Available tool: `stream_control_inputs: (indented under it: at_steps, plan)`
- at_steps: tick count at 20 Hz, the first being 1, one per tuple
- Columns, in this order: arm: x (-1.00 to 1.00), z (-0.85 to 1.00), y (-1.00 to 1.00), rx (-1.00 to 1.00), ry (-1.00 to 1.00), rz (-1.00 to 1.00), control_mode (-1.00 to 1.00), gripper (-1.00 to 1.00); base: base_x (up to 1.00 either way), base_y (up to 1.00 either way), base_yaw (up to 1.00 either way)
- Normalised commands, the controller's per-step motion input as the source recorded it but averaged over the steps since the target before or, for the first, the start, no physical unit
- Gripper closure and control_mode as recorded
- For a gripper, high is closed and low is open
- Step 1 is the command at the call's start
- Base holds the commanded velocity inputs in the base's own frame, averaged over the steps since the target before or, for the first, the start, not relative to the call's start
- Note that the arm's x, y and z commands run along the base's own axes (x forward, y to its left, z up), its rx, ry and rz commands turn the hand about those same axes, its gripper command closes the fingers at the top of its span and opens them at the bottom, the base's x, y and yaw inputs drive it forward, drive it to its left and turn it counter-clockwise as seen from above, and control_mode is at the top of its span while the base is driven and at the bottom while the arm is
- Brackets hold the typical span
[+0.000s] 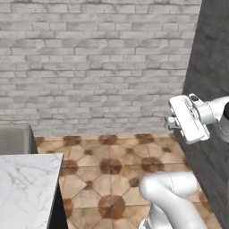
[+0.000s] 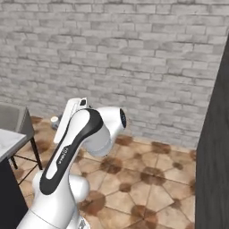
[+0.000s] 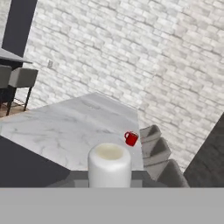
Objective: Pick up the marshmallow and place it in the cup of hot chocolate on the dining counter.
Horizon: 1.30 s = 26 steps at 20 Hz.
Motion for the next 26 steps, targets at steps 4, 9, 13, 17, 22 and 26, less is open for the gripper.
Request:
stream_control_inputs:
  at_steps: [4, 9, 13, 17, 22, 26]
  plan:
    - [0.00, 0.00, 0.00, 0.00, 0.00, 0.00, 1.00, 1.00, 1.00, -0.03, 0.40]
    - [0.00, 0.00, 0.00, 0.00, 0.00, 0.00, 1.00, 1.00, 1.00, -0.09, 0.58]
    - [0.00, 0.00, 0.00, 0.00, 0.00, 0.00, 1.00, 1.00, 1.00, -0.28, 0.60]
    - [0.00, 0.00, 0.00, 0.00, 0.00, 0.00, 1.00, 1.00, 1.00, -0.56, 0.57]
    - [0.00, 0.00, 0.00, 0.00, 0.00, 0.00, 1.00, 1.00, 1.00, -0.63, 0.55]
    - [0.00, 0.00, 0.00, 0.00, 0.00, 0.00, 1.00, 1.00, 1.00, -0.67, 0.54]
